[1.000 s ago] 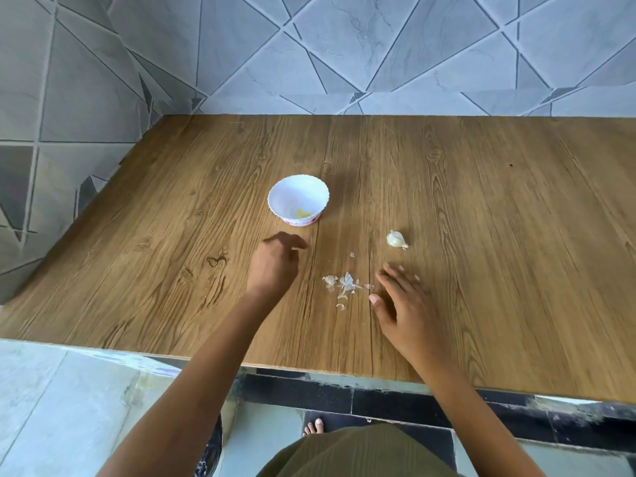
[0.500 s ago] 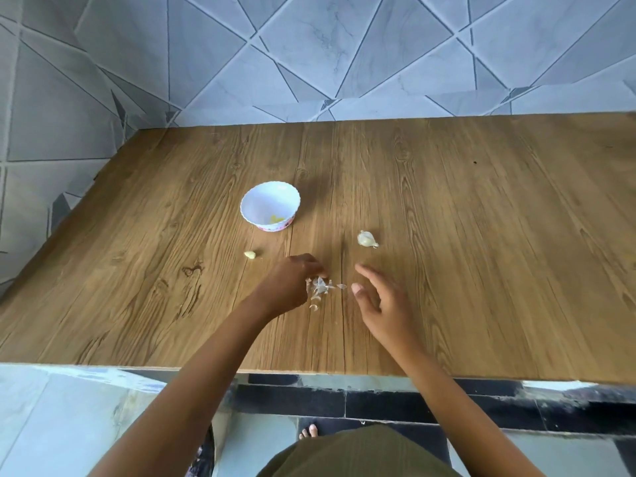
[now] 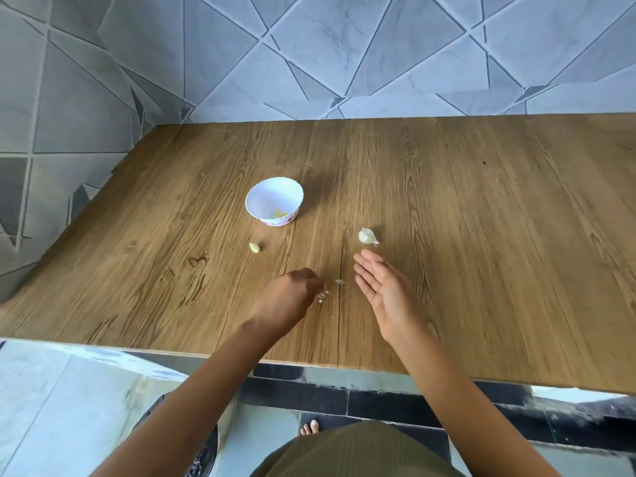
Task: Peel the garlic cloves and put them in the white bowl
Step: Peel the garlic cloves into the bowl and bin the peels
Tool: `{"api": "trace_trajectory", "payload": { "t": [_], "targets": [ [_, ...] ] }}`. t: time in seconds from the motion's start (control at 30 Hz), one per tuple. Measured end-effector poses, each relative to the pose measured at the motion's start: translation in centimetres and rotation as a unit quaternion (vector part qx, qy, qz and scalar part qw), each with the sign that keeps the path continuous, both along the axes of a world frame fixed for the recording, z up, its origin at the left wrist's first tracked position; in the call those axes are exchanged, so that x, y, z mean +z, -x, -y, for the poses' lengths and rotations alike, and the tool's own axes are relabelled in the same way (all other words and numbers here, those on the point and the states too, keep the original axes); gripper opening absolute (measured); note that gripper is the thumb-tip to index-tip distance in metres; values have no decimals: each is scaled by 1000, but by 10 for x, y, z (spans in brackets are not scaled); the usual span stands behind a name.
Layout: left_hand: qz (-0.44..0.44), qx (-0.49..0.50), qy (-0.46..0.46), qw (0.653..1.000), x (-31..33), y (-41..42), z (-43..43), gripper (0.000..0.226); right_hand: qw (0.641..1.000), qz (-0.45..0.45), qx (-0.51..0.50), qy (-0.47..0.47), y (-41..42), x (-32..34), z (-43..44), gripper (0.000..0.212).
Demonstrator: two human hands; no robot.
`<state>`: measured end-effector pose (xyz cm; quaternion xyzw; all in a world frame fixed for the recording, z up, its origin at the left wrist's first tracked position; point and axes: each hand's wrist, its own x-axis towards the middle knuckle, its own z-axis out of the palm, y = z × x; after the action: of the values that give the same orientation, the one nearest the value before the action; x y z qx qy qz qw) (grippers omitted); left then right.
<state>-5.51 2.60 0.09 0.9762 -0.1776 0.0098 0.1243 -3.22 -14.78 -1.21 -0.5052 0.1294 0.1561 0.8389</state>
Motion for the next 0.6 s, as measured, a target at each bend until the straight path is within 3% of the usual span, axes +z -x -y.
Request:
{"api": "trace_trajectory", "payload": {
  "t": [0.07,0.2,0.27,0.37,0.47,0.6],
  "targets": [
    [-19,31,23,999,3,-3,1,18,999,-32,3,-42,-1,2,-5,33],
    [-70,110,205,970,32,-20,2,13,983,-122,-11,-135,-3,12,-17,31],
    [-97,97,254,957,48,-26,7,13,969,-164,-13,-185,-3,19,-22,28],
    [-121,27,206,971,62,-23,25,20,943,-211,-21,-255,-1,28,-31,26],
    [-123,-23,127,984,62,-17,37,25,941,-229,-39,-245,-2,33,-36,30],
    [-85,-7,75,994,64,-21,42,31,936,-233,-55,-258,-6,33,-32,27]
  ]
}}
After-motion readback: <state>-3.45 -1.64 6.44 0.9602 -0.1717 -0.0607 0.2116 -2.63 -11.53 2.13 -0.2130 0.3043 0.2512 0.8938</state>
